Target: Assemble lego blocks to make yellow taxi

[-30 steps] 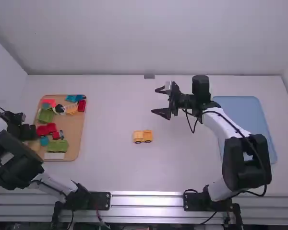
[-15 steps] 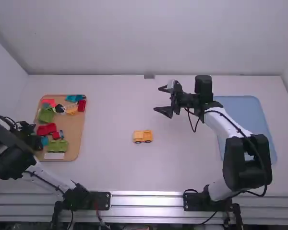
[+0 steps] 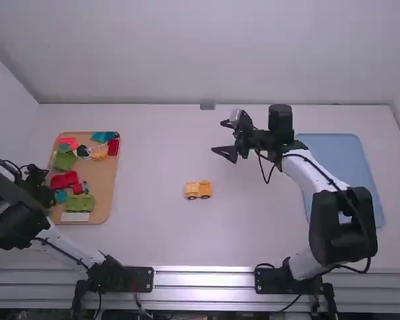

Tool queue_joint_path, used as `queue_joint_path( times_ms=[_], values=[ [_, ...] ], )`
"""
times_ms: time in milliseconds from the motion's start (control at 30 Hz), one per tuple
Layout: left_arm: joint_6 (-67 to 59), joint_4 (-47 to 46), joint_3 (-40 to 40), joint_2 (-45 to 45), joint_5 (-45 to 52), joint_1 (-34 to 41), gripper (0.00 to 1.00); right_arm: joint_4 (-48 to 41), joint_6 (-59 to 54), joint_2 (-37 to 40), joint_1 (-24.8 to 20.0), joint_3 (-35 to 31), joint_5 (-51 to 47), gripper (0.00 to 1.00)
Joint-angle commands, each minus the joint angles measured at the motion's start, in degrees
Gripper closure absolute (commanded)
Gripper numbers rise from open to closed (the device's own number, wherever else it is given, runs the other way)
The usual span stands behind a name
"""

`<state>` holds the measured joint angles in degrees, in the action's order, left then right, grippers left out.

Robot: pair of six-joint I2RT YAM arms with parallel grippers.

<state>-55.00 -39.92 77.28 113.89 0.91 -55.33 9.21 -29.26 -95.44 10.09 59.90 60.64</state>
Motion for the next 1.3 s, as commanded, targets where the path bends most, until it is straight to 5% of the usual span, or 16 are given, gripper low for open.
queue_joint_path(
  times_ms=[0, 333, 533, 800, 867, 1133, 1267],
  values=[
    [-1.1, 0.2, -0.7, 1.6, 0.9, -0.4, 0.32, 0.0, 0.7, 1.0, 0.1, 1.6, -0.1, 0.01],
    [-2.5, 2.4, -0.7, 5.0, 1.0, -0.2, 0.34, 0.0, -3.6, 1.0, -0.5, 1.6, 7.1, 0.01],
    [-1.3, 3.0, -0.6, 5.2, 1.4, -0.5, 0.65, -0.3, -3.5, 1.0, -0.2, 1.6, 7.1, 0.01],
    [5.2, 0.9, 0.3, 5.2, 1.4, 0.6, 0.70, -0.6, -3.5, 1.0, -1.2, 1.6, 7.1, 0.01],
    [9.3, -1.8, 2.7, 5.2, 1.4, 0.6, 0.67, -0.6, -3.5, 1.0, -1.6, 1.6, 7.1, 0.01],
    [14.8, -19.3, 16.8, 2.3, 8.6, 1.0, 0.85, -0.5, -3.6, 1.0, -3.1, 1.6, 7.1, 0.01],
    [20.6, -20.2, 19.2, -2.6, 8.9, 2.3, 0.93, -0.4, -3.6, 1.0, -3.1, 1.6, 7.1, 0.01]
  ],
)
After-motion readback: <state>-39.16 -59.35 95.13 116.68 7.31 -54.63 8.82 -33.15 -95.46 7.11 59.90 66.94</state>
